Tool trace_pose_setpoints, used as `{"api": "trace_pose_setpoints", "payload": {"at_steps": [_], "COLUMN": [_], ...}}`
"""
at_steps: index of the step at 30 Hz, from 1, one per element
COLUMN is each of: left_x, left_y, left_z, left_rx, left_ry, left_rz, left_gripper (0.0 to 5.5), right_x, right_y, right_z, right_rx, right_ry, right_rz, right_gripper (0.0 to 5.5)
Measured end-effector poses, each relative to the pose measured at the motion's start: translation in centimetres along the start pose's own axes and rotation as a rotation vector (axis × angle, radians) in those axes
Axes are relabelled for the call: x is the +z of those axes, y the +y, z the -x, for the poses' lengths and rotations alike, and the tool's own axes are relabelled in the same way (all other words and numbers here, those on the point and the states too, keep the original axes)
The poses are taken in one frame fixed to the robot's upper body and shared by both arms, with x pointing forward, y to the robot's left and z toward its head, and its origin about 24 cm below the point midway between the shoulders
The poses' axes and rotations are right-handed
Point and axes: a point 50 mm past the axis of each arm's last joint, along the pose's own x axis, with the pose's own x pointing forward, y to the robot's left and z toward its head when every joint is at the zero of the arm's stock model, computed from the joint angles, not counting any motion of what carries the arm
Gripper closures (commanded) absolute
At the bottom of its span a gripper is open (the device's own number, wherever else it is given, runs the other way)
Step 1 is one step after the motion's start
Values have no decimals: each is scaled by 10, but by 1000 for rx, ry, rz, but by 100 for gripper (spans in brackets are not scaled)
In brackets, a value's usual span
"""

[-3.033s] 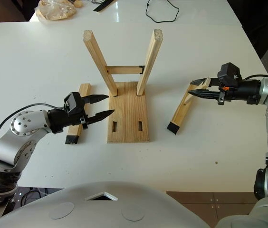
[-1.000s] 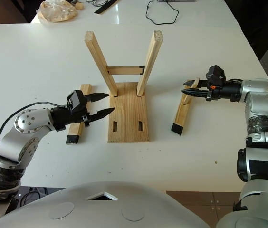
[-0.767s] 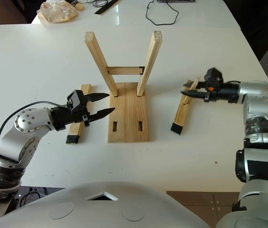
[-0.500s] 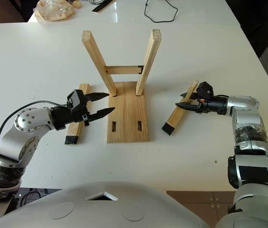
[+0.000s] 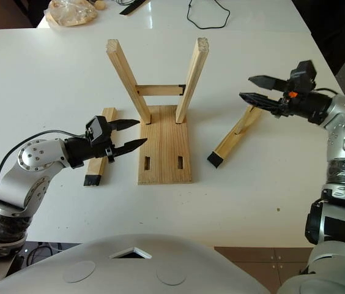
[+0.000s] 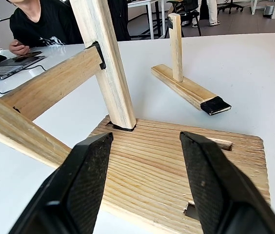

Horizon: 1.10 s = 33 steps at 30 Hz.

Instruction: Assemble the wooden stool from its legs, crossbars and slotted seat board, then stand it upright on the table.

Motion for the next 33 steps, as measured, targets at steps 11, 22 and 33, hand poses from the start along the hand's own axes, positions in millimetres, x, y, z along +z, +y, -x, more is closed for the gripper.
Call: {"api": "trace_pose_setpoints", "payload": {"at_steps": [11, 22, 33], "left_x": [0, -1, -1], "left_y": [0, 1, -1], "left_z": [-2, -3, -2], "left_rx": [3, -4, 0], "left_ry": [2, 5, 6], "left_rz": [-3, -3, -2], "left_gripper": [295, 295, 295], "right_x": [30, -40, 8], "right_y": [8, 12, 25], "right_z": [-43, -50, -48], "right_rx": [-108, -124, -50], "right_ry": [-167, 9, -212], "right_rz": [54, 51, -64], "right_gripper": [266, 266, 266]}}
